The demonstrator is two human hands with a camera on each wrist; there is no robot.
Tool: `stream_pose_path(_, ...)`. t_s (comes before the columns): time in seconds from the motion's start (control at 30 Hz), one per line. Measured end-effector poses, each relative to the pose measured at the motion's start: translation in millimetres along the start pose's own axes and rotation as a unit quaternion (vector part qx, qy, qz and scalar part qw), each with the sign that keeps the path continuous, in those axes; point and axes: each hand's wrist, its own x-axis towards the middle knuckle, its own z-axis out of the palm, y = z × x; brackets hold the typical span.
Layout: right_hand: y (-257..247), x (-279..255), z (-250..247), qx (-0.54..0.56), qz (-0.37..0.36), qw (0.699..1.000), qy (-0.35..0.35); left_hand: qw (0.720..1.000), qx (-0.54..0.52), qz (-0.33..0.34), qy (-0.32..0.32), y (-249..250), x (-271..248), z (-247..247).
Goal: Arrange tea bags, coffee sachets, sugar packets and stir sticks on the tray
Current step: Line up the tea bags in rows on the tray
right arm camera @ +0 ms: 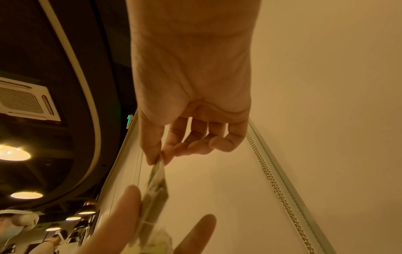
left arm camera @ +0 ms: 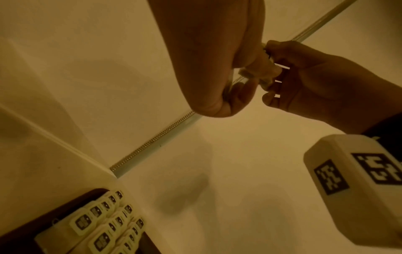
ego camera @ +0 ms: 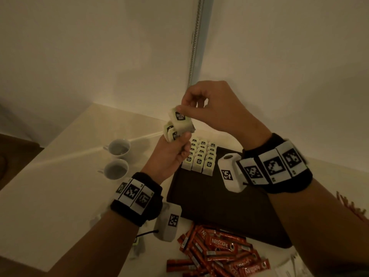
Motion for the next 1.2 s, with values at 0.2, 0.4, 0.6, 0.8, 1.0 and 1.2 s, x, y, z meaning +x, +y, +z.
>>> stream_pose_path(0.2, 6, -2, -2, 0.053, 0.044, 0.998, 0.009, 0.999, -0.008, 0.031, 0.035, 2, -2, 0)
stream_pose_path(0.4, 18, -12, 5, 0.106, 0.110, 0.987, -0.049, 0.982, 0.140, 0.100, 0.080, 6, -2, -8)
stream_pose_path(0.6, 22, -12, 8, 0.147, 0.121, 0.981, -0.024, 0.978, 0.151, 0.105, 0.099, 7, -6, -12)
stream_pose_path(0.8, 19, -10, 7, 0.111, 0.108, 0.987, -0.034, 0.978, 0.135, 0.105, 0.116, 4, -6, -12)
stream_pose_path(1.0, 18, -11, 7, 0.039, 0.079, 0.996, -0.020, 0.984, 0.120, 0.089, 0.095, -7, -6, -19)
stream_pose_path(1.2, 58, -29, 28, 0.000, 0.134, 0.989, -0.063, 0.972, 0.124, 0.004, 0.200, -19, -16, -55)
